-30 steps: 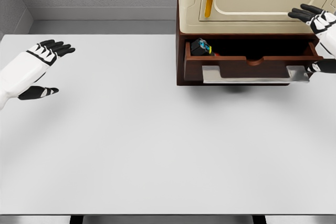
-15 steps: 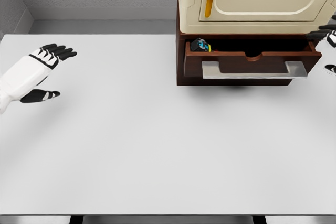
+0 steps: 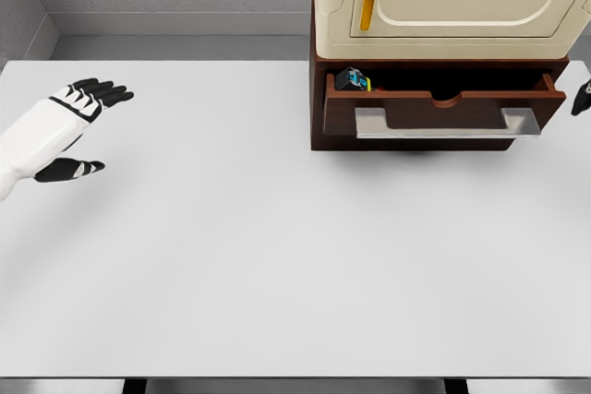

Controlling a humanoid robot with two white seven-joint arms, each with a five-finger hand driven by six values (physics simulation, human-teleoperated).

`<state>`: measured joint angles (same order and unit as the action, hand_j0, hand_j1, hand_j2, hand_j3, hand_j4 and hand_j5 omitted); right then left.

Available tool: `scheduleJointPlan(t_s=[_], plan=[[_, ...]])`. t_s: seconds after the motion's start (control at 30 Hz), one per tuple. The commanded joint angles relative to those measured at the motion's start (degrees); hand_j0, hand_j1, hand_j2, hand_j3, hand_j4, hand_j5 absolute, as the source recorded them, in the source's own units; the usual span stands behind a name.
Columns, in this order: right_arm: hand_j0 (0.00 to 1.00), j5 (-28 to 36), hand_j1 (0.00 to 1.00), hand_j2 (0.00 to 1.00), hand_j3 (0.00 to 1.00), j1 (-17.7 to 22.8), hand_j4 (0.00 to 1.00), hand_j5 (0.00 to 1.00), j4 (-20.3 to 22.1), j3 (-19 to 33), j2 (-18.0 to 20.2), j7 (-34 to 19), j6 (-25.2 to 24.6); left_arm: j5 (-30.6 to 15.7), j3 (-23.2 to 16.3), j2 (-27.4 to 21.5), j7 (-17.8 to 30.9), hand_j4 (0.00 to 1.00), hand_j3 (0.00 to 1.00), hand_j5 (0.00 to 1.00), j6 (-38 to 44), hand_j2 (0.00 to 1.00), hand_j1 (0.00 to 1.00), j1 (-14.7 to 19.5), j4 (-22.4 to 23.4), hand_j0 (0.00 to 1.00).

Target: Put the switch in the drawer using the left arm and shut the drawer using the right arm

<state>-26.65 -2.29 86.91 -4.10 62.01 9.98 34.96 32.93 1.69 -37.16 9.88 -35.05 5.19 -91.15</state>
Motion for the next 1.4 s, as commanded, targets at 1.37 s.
scheduleJointPlan(t_s=[1.37], plan=[[0.0, -1.7, 0.0, 0.0, 0.0, -3.4, 0.0, 0.0, 1.9, -3.7, -9.2, -0.8, 0.0, -0.4, 0.0, 0.6, 0.0, 1.0, 1.0, 1.0, 0.1, 1.0, 1.0, 0.0, 0.0, 1.0]])
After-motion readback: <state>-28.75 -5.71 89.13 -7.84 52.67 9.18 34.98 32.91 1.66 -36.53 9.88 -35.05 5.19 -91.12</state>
